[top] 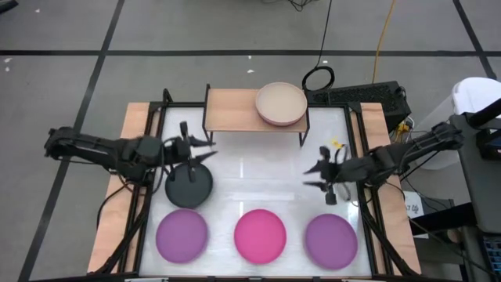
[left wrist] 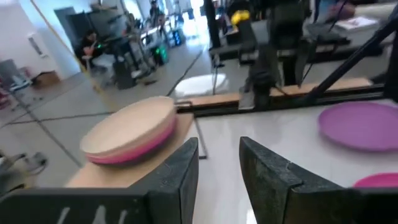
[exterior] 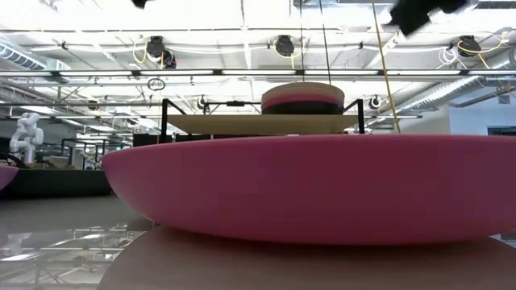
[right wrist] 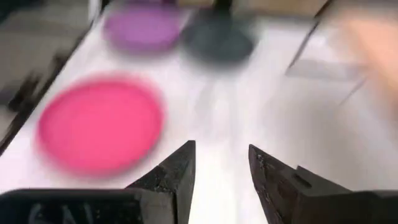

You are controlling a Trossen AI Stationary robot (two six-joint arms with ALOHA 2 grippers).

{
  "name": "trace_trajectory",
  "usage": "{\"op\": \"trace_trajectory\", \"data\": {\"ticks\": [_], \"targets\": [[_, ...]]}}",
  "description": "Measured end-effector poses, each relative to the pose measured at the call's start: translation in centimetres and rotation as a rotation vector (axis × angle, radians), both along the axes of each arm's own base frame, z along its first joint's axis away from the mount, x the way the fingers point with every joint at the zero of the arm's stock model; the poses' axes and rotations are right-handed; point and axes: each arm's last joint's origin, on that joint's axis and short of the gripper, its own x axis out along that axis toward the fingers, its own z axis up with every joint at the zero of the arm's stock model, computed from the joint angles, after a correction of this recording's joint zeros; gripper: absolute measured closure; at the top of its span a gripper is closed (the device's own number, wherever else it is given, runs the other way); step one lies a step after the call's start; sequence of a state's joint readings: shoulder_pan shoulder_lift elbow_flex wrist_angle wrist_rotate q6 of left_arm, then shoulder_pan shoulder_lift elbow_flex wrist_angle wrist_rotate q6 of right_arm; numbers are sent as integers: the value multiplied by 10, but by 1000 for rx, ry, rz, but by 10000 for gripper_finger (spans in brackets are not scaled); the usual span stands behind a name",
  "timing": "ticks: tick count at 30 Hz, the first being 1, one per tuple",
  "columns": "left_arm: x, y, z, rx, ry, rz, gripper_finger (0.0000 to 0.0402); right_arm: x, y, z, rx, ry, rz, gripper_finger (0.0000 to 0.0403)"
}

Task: Place and stack plates onto a shelf
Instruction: Put the right purple plate on the shelf

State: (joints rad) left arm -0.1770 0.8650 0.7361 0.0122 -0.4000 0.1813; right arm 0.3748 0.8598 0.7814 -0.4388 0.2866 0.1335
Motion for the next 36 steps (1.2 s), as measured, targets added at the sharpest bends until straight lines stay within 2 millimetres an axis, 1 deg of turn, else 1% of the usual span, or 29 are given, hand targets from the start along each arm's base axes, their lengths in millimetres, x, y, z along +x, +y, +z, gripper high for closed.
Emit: {"op": "trace_trajectory", "data": {"ticks": [2, 5, 8, 10, 13, 16, 18, 21, 24, 30, 32, 36], "targets": [[1, -4, -20, -16, -53, -19, 280, 4, 4, -15, 69, 122, 14, 273], [0, -8, -45, -36, -132, -38, 280, 10, 10, -38, 180, 273, 20, 273], [-3, -9, -65, -77, -191, -46, 280, 13, 14, -60, 235, 379, 32, 273], [-5, -8, -72, -88, -217, -47, 280, 13, 17, -76, 248, 445, 24, 273], [-8, -8, -77, -95, -212, -45, 280, 11, 22, -96, 325, 552, 46, 273], [-8, -8, -77, -100, -211, -45, 280, 10, 31, -106, 405, 603, 61, 273], [-8, -8, -77, -100, -211, -45, 280, 9, 38, -110, 415, 615, 73, 273], [-8, -8, -77, -100, -212, -45, 280, 7, 46, -112, 404, 613, 92, 273], [-8, -8, -77, -107, -213, -44, 280, 5, 51, -117, 345, 621, 78, 273], [-8, -8, -78, -125, -214, -44, 280, 5, 55, -131, 277, 682, 40, 273], [-8, -8, -78, -125, -213, -44, 280, 5, 55, -134, 279, 697, 28, 278], [-8, -8, -78, -124, -212, -44, 280, 6, 55, -135, 286, 703, 5, 300]]}}
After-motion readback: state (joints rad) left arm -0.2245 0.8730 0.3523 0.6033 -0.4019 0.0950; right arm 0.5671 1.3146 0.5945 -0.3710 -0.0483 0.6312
